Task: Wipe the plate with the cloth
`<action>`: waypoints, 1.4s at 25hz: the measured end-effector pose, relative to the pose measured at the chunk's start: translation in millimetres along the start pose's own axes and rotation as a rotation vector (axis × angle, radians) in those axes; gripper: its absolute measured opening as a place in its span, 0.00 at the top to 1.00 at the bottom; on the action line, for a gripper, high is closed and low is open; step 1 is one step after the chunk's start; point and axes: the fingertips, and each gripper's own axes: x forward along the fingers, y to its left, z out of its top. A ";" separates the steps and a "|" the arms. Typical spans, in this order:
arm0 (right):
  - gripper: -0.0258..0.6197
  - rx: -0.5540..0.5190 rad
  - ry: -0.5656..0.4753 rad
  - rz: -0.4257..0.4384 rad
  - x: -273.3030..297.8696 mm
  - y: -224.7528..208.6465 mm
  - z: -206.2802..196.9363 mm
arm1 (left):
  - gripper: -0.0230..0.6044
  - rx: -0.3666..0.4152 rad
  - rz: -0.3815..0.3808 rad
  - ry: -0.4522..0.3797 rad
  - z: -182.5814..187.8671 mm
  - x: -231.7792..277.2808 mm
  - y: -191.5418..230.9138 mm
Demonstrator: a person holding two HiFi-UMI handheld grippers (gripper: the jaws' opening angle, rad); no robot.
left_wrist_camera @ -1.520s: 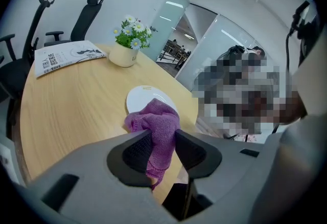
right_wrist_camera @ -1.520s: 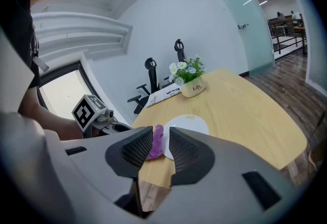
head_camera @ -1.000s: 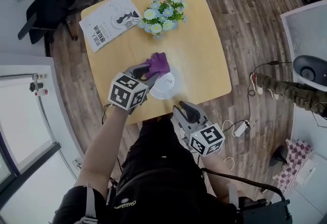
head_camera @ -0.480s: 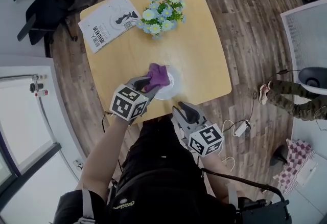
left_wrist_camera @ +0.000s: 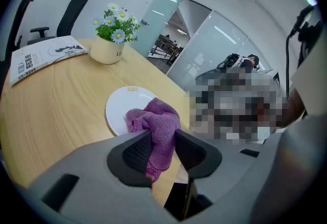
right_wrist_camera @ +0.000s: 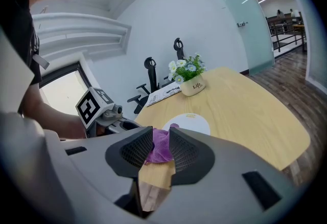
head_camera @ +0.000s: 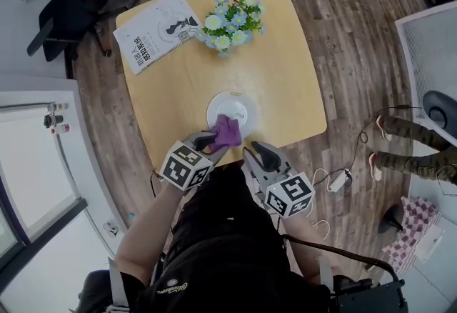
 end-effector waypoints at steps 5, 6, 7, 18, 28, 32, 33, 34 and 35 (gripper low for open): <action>0.80 0.000 -0.001 0.002 1.4 0.3 0.5 | 0.74 0.008 0.010 -0.045 22.8 -2.4 8.6; 0.80 0.000 -0.001 0.001 1.4 0.2 0.4 | 0.74 0.014 0.017 -0.059 31.7 -2.3 13.4; 0.80 -0.001 -0.002 -0.001 1.1 0.0 0.5 | 0.74 0.024 0.026 -0.072 41.6 -1.8 18.3; 0.80 -0.003 -0.008 -0.020 -6.0 -6.7 -0.1 | 0.74 0.136 0.075 -0.051 101.0 31.8 47.9; 0.80 -0.002 -0.012 -0.018 -5.9 -8.4 0.4 | 0.74 0.117 0.037 0.013 51.6 26.7 25.4; 0.80 -0.002 -0.019 -0.014 -3.7 -7.9 3.2 | 0.74 0.096 0.012 0.043 25.3 17.8 9.5; 0.80 -0.001 -0.020 -0.012 -3.2 -7.4 3.5 | 0.74 0.083 0.000 0.048 18.5 15.6 5.4; 0.80 0.000 -0.021 -0.011 -3.0 -7.0 3.5 | 0.75 0.068 -0.013 0.052 12.2 13.8 1.6; 0.80 0.001 -0.020 -0.012 -3.1 -7.1 3.4 | 0.75 0.055 -0.023 0.057 6.6 12.4 -1.4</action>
